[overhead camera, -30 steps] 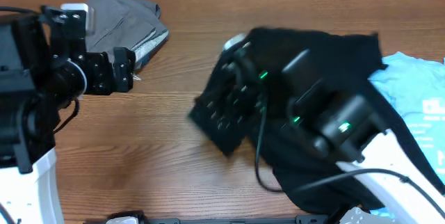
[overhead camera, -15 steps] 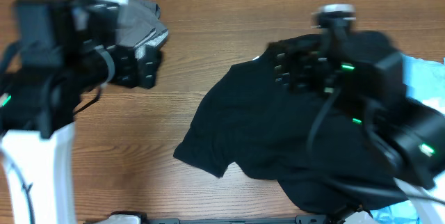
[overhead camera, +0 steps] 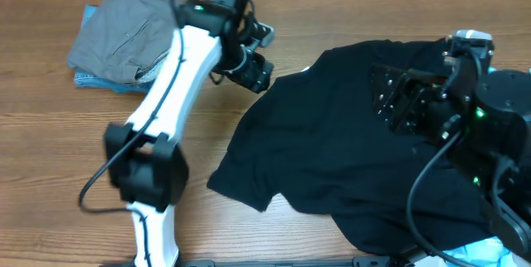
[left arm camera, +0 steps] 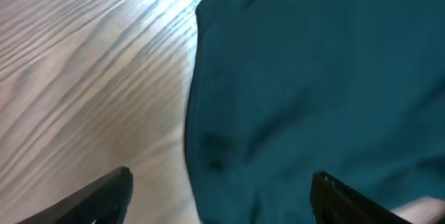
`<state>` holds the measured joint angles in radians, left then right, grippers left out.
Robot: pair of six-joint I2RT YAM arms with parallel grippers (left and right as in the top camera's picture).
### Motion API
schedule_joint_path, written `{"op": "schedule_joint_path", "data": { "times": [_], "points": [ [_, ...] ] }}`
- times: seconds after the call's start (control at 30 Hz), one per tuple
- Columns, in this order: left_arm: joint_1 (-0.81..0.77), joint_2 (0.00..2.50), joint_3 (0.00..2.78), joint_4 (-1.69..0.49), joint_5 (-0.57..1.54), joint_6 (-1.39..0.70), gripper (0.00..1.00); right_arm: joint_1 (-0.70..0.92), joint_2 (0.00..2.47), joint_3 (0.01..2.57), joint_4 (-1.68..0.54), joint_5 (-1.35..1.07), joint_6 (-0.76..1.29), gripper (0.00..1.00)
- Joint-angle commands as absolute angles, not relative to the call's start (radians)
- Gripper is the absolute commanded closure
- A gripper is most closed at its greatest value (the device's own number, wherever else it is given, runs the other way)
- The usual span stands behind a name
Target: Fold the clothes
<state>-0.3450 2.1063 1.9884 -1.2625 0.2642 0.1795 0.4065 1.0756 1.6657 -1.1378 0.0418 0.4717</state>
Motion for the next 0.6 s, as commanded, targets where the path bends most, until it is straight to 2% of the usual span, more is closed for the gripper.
{"op": "schedule_joint_path", "data": {
  "times": [0.0, 0.07, 0.17, 0.3, 0.57],
  "points": [
    [-0.367, 2.211, 1.984, -1.201, 0.26, 0.202, 0.15, 0.402, 1.084, 1.679, -1.155, 0.051, 0.481, 0.28],
    [-0.376, 2.26, 1.984, -1.162, 0.263, 0.202, 0.15, 0.402, 1.091, 1.679, -1.167, 0.051, 0.495, 0.28],
    [-0.402, 2.337, 1.984, -1.1, 0.262, 0.202, 0.24, 0.402, 1.111, 1.677, -1.187, 0.051, 0.499, 0.28],
    [-0.424, 2.37, 1.984, -1.056, 0.251, 0.202, 0.3, 0.402, 1.129, 1.677, -1.203, 0.051, 0.499, 0.28],
    [-0.44, 2.416, 1.984, -1.014, 0.225, 0.197, 0.59, 0.402, 1.137, 1.677, -1.221, 0.051, 0.499, 0.29]
  ]
}}
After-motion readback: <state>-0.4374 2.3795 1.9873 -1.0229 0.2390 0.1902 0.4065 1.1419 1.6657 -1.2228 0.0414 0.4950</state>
